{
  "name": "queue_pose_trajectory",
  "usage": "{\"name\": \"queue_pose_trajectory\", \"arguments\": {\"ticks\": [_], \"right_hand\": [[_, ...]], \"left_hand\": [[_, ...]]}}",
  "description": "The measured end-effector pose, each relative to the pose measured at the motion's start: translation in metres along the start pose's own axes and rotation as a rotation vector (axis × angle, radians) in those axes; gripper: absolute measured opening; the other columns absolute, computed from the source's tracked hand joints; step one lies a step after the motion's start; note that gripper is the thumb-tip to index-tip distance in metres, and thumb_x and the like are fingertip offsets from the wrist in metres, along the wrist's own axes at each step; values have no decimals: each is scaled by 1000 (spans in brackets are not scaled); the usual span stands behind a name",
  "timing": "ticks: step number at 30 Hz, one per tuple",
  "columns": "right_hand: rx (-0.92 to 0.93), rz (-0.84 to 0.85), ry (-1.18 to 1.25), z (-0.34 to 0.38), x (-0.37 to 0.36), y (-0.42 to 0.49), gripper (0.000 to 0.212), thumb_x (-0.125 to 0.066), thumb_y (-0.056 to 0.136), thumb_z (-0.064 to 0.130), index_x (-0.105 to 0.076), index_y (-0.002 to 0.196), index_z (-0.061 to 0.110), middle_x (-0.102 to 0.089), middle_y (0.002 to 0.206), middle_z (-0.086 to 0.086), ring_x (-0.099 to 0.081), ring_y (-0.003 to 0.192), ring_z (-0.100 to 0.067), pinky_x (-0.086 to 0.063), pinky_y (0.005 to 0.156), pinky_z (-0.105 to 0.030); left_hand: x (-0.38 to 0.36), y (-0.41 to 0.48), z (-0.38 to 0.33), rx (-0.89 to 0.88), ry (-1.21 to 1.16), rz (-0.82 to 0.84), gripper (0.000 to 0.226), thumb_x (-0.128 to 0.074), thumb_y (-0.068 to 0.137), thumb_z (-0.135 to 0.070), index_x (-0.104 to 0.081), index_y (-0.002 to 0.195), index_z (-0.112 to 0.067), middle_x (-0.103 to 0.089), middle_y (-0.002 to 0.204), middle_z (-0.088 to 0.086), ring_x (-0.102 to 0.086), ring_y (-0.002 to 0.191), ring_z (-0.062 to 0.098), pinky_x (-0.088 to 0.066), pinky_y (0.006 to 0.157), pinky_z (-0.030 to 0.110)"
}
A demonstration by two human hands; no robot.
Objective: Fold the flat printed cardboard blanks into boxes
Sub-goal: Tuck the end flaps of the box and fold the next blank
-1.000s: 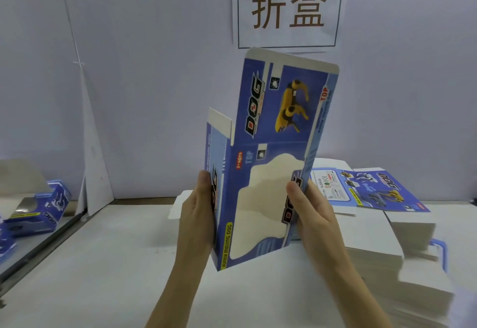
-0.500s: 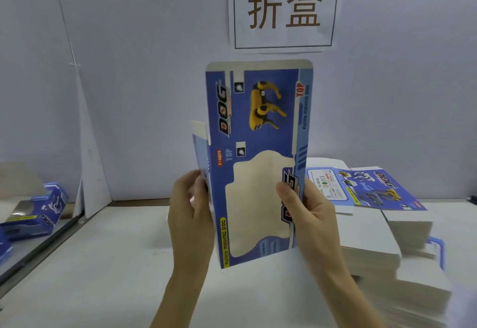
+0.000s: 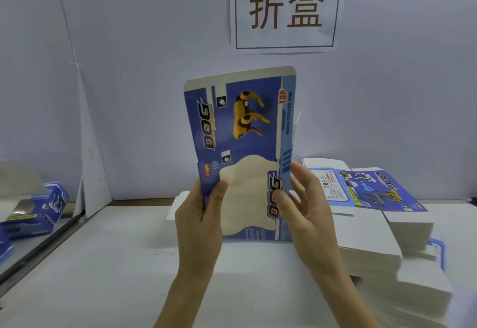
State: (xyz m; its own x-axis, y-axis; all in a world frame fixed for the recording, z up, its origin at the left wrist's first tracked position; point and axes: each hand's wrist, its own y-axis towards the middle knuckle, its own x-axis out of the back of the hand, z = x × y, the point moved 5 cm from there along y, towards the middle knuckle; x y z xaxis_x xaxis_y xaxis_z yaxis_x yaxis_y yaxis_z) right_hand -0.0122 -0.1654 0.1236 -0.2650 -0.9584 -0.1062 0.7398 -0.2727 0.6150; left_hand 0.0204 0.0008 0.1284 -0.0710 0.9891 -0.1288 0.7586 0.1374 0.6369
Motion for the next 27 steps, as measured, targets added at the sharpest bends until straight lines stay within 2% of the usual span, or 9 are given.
{"name": "queue_pose_trajectory", "arguments": {"ticks": [2, 5, 9, 11, 14, 18, 21, 25, 27], "right_hand": [[-27, 8, 80, -1, 7, 5, 31, -58, 94, 28, -54, 125, 25, -64, 126, 8, -55, 123, -8, -52, 93, -34], [-107, -1, 279, -5, 24, 12, 28, -47, 82, 22, -65, 103, 20, -70, 105, 2, -65, 100, -14, -49, 81, -30], [-65, -33, 175, -4, 33, 15, 27, -49, 91, 3, -62, 73, 19, -64, 65, 25, -61, 62, 8, -45, 55, -6], [-51, -5, 204, -4, 32, 15, 11, -49, 86, 16, -61, 87, 15, -65, 72, 22, -62, 66, 4, -46, 57, -9], [-44, 75, 233, -1, 32, 17, 19, -52, 82, 23, -69, 90, 24, -68, 88, 12, -64, 79, -3, -50, 63, -14], [-27, 126, 180, 4, 36, 14, 23, -50, 94, 23, -72, 92, 32, -71, 92, 9, -66, 85, -6, -51, 71, -17], [-131, 67, 194, 1, 42, 14, 27, -66, 75, 43, -71, 93, 23, -69, 86, 2, -61, 83, -18, -46, 71, -29], [-125, 19, 209, 0, 43, 13, 17, -66, 75, 25, -73, 91, 24, -73, 87, 3, -66, 81, -14, -50, 68, -27], [-68, -4, 209, 3, 44, 12, 22, -74, 74, 21, -74, 95, 23, -74, 93, 2, -68, 86, -12, -53, 74, -21]], "left_hand": [[-1, 3, 1, 8, -40, 75, 22, -64, 89, -30, -63, 110, -23, -72, 97, -14, -66, 89, 3, -51, 62, 12], [3, 10, -1, 72, -161, 250, 36, -58, 76, -10, -60, 111, -9, -72, 97, -8, -67, 91, 7, -52, 68, 15], [10, 13, 5, 135, -103, 194, 23, -70, 73, -17, -56, 83, -31, -59, 80, -5, -59, 74, 14, -49, 62, 6], [7, 13, 2, 176, -206, 213, 38, -66, 63, -44, -59, 91, -19, -63, 86, 6, -63, 78, 15, -52, 63, 14], [7, 12, 2, 221, -290, 332, 65, -66, 60, -60, -53, 102, -12, -66, 95, 2, -62, 90, 17, -54, 72, 25], [10, 9, -3, 202, -175, 385, 63, -64, 59, -56, -53, 107, -17, -68, 100, -5, -63, 93, 15, -49, 76, 25], [9, 9, -8, 160, -87, 373, 66, -69, 58, -61, -56, 112, -24, -66, 118, -4, -65, 101, 12, -51, 77, 22], [15, 13, -14, 105, -65, 300, 44, -64, 67, -53, -66, 108, -37, -70, 113, -6, -64, 109, 17, -50, 91, 34], [19, 15, -13, 102, -77, 320, 35, -67, 73, -48, -69, 107, -41, -72, 110, -6, -67, 105, 16, -52, 87, 27]]}}
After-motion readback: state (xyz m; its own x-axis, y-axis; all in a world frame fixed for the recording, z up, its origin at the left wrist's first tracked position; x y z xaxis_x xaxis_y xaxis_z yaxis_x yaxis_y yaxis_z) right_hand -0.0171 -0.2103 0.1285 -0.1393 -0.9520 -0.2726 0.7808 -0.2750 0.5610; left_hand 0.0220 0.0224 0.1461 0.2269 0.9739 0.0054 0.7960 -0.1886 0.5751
